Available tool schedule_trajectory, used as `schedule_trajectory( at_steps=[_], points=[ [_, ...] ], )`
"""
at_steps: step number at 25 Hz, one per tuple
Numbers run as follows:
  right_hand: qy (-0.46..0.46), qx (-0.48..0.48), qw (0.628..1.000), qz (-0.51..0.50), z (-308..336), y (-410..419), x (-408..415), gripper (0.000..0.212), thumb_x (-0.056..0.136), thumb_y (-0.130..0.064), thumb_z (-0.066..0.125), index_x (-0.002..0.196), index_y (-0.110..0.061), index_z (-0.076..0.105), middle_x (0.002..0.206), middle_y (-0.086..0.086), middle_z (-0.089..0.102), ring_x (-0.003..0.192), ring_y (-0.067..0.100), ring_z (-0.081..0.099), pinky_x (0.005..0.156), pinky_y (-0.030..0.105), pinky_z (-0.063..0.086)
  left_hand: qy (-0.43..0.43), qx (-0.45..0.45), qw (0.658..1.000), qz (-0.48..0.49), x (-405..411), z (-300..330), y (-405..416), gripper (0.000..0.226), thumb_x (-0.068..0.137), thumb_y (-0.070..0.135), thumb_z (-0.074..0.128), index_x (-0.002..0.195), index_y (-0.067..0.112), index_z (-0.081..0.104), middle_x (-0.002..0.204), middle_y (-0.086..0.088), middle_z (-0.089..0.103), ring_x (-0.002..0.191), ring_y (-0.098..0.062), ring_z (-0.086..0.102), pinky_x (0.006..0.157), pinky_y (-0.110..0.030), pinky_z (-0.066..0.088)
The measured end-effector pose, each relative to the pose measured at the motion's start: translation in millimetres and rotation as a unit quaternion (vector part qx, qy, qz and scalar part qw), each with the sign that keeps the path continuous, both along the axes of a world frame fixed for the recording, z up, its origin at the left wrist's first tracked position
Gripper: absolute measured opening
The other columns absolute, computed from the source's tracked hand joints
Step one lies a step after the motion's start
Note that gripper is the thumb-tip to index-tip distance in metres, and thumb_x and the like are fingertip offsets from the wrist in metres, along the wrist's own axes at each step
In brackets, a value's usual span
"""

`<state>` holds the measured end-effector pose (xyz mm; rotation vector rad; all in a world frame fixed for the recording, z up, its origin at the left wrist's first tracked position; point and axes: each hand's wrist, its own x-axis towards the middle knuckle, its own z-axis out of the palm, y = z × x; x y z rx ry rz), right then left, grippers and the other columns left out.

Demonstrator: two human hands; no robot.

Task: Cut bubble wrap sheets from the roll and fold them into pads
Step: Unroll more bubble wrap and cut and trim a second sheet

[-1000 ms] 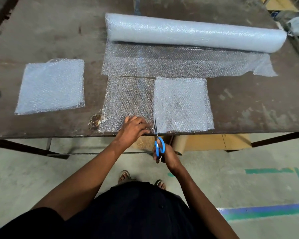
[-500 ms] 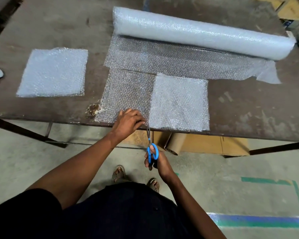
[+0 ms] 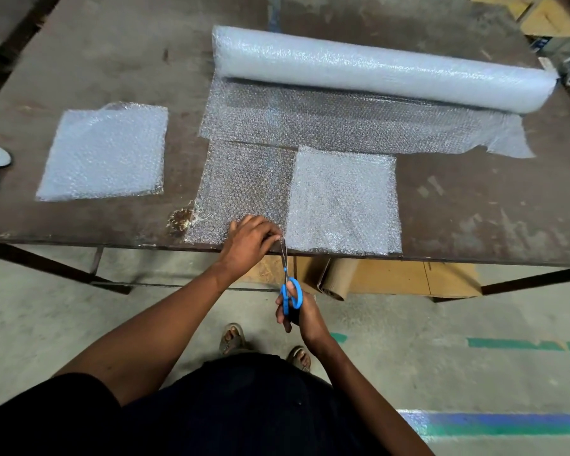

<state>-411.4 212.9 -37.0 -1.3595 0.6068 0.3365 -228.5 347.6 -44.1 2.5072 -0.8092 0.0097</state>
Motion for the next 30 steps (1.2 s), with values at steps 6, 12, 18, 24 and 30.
schedule_trajectory(
  at_steps=[6, 12, 18, 24, 30],
  points=[
    [0.034, 0.017, 0.999, -0.028, 8.5, 8.3, 24.4, 0.055, 0.105, -0.056, 0.045, 0.089, -0.004, 0.059, 0.060, 0.012, 0.060, 0.041, 0.021, 0.048, 0.043, 0.024, 0.037, -0.009, -0.026, 1.000, -0.006, -4.3, -3.9, 2.1, 0.021, 0.101, 0.049, 0.058, 0.108, 0.034, 0.071, 0.108, 0.014, 0.062, 0.106, -0.016, 0.053, 0.084, -0.039, 0.030],
    [0.018, -0.027, 0.999, -0.028, 8.6, 9.6, 32.5, 0.048, 0.112, -0.046, 0.045, 0.093, -0.005, 0.062, 0.058, 0.007, 0.056, 0.043, 0.021, 0.046, 0.045, 0.025, 0.038, -0.008, -0.036, 0.999, 0.010, -5.8, -6.4, 0.9, 0.016, 0.101, 0.045, 0.063, 0.107, 0.034, 0.072, 0.109, 0.015, 0.064, 0.107, -0.015, 0.054, 0.086, -0.039, 0.028],
    [-0.008, -0.055, 0.998, -0.022, 5.3, 12.7, 30.1, 0.048, 0.107, -0.052, 0.054, 0.097, -0.006, 0.063, 0.060, 0.002, 0.054, 0.046, 0.016, 0.043, 0.046, 0.026, 0.038, -0.004, -0.047, 0.999, 0.018, -5.0, -8.2, 1.6, 0.018, 0.101, 0.046, 0.061, 0.106, 0.032, 0.072, 0.108, 0.014, 0.066, 0.107, -0.017, 0.055, 0.086, -0.039, 0.029],
    [0.060, 0.002, 0.997, -0.054, 18.3, 18.1, 45.0, 0.054, 0.108, -0.058, 0.046, 0.099, -0.006, 0.060, 0.063, 0.009, 0.055, 0.044, 0.022, 0.047, 0.042, 0.023, 0.038, 0.013, -0.072, 0.997, 0.031, -5.7, -8.9, -0.2, 0.014, 0.104, 0.040, 0.060, 0.107, 0.029, 0.067, 0.106, 0.013, 0.067, 0.105, -0.017, 0.055, 0.085, -0.039, 0.028],
    [0.056, 0.015, 0.996, -0.067, 24.2, 19.4, 58.4, 0.051, 0.110, -0.053, 0.043, 0.093, -0.007, 0.060, 0.061, 0.009, 0.054, 0.041, 0.019, 0.046, 0.043, 0.024, 0.040, 0.026, -0.087, 0.995, 0.033, -6.1, -9.4, -0.4, 0.012, 0.104, 0.037, 0.057, 0.106, 0.027, 0.063, 0.105, 0.011, 0.066, 0.105, -0.018, 0.054, 0.083, -0.038, 0.023]
  ],
)
